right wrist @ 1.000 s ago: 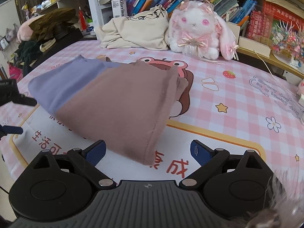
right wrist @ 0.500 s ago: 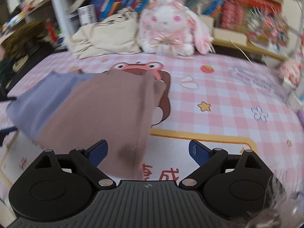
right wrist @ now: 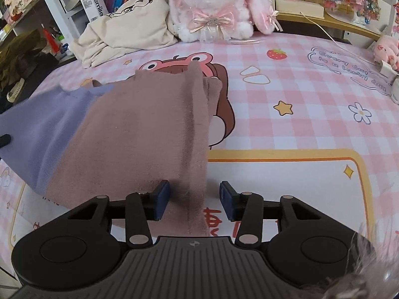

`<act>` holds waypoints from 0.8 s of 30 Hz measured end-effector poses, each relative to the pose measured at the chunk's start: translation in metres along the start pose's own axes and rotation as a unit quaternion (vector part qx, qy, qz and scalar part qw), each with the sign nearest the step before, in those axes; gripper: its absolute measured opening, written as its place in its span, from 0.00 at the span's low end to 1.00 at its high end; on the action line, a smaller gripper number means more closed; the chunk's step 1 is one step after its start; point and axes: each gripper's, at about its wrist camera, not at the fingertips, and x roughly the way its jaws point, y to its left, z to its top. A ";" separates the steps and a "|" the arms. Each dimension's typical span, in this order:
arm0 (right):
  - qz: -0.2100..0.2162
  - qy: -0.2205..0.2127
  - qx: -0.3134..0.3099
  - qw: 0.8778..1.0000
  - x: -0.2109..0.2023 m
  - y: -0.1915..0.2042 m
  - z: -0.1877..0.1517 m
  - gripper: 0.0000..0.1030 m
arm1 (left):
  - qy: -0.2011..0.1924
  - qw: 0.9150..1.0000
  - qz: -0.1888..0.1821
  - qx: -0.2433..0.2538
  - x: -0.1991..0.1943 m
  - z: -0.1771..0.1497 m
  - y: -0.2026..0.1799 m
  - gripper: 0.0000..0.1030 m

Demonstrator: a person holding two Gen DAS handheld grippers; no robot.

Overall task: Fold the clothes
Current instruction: 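Grasp the lavender edge with the left tool while the right tool grasps the mauve edge, then lift the lavender half with the left tool and fold it over the mauve half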

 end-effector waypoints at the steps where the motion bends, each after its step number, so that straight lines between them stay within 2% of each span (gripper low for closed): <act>1: -0.001 0.002 -0.001 1.000 0.001 0.002 0.000 0.41 | 0.015 0.999 0.007 -0.032 0.007 0.002 0.010 0.21; 4: -0.004 0.006 -0.004 1.000 0.003 0.006 0.001 0.41 | 0.034 0.992 0.006 -0.120 0.019 0.005 0.040 0.23; 14: -0.014 0.011 0.006 1.000 0.004 0.012 0.001 0.43 | 0.024 0.986 -0.031 -0.164 0.032 0.006 0.054 0.27; 19: -0.022 0.007 0.020 1.000 0.003 0.016 -0.001 0.43 | 0.027 0.988 -0.030 -0.147 0.034 0.009 0.054 0.17; 24: -0.024 0.006 0.026 0.999 0.004 0.024 -0.003 0.43 | 0.031 0.989 -0.031 -0.141 0.031 0.016 0.062 0.15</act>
